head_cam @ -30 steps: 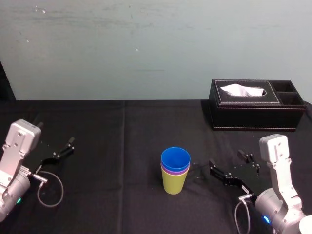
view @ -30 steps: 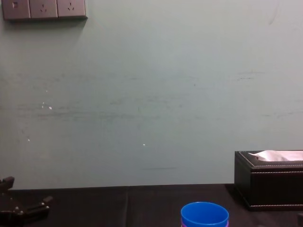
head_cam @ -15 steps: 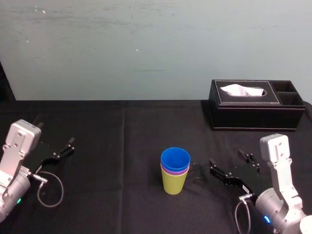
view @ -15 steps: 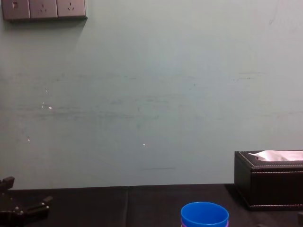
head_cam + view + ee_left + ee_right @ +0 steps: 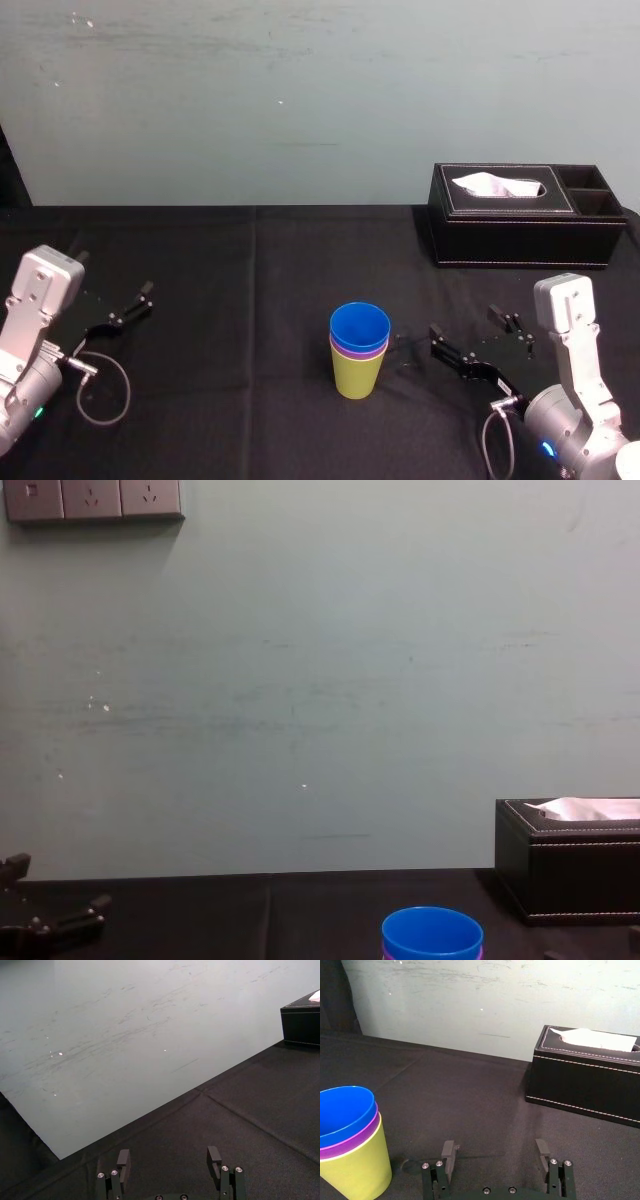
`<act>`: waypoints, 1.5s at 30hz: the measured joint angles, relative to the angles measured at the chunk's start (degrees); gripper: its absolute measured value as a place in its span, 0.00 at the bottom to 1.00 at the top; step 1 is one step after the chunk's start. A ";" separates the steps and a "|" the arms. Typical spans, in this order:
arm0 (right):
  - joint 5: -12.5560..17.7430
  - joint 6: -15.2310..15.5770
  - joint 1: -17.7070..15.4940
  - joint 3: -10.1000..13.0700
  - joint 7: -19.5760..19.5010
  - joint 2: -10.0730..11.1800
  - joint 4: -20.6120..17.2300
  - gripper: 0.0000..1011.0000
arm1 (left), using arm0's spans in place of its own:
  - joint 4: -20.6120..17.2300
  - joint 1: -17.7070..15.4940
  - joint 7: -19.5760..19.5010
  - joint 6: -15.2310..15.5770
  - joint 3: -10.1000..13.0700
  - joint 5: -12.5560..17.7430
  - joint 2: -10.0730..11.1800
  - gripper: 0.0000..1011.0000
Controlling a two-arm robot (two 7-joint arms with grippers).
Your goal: Stack the three plastic cups sequentially using one hand.
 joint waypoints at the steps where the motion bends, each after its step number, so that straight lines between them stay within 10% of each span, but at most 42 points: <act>1: 0.01 -0.01 0.00 0.00 0.00 0.00 0.00 0.99 | 0.00 0.00 0.00 0.00 0.00 0.00 0.00 0.99; 45: 0.00 -0.02 0.00 0.00 -0.01 0.03 0.00 0.99 | 0.00 0.00 0.00 0.00 0.00 0.00 0.00 0.99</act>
